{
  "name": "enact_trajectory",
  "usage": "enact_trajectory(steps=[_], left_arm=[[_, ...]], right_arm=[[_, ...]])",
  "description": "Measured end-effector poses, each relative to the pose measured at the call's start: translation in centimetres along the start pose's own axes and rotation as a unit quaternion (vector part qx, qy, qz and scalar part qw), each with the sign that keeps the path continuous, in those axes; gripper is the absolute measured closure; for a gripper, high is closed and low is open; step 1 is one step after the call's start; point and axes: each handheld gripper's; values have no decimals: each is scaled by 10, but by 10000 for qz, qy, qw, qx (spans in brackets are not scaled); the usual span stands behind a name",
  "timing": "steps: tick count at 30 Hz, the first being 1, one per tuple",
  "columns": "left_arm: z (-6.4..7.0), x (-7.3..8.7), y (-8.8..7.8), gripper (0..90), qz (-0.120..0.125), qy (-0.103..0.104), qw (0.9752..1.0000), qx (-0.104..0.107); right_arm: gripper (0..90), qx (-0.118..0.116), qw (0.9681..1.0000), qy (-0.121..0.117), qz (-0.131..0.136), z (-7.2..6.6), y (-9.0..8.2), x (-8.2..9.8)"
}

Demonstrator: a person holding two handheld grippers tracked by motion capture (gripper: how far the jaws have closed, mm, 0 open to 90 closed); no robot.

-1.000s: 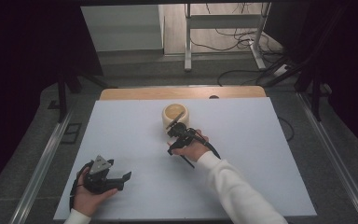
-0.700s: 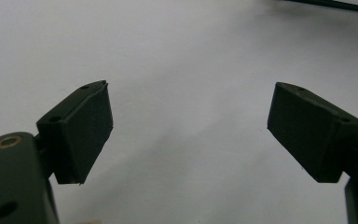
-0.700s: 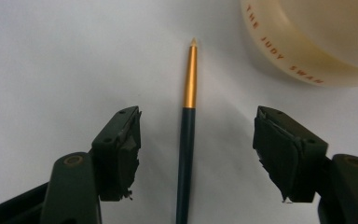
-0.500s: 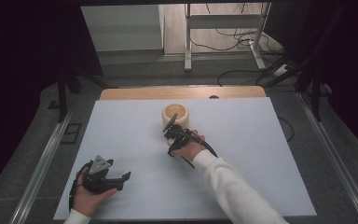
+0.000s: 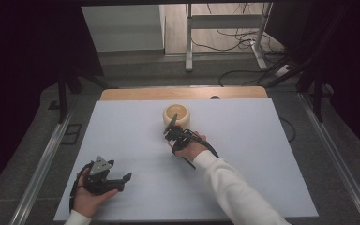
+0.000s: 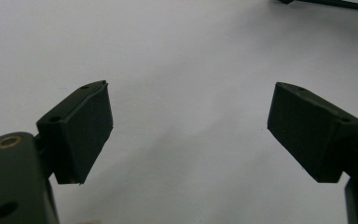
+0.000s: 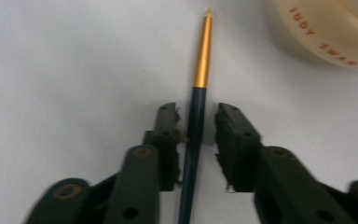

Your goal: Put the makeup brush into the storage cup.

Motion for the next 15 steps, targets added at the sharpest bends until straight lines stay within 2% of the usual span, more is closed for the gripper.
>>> enact_trajectory(steps=[3, 8, 12, 14, 15], left_arm=[[0, 0, 0, 148, -1, 6, 10000, -1], [1, 0, 0, 148, -1, 8, 10000, -4], [0, 0, 0, 148, 4, 6, 10000, -4], [-1, 0, 0, 148, 5, -6, 10000, -9], [-1, 0, 0, 148, 7, -10, 10000, -10]], right_arm=[[833, -52, 10000, -24, -63, 1, 0, -2], [835, -144, 9999, -33, -34, 4, 0, -1], [836, -308, 9995, -35, 92, 7, -1, 2], [837, -221, 9997, -75, 119, 8, -3, 4], [837, -263, 9995, -66, 147, 8, -5, 5]])
Point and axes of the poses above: each handheld gripper's, and its own axes: y roughly forward along the jaws, x roughly out of its underside, z roughly to its right, and after that the axes turned 14 degrees about -y, right-handed
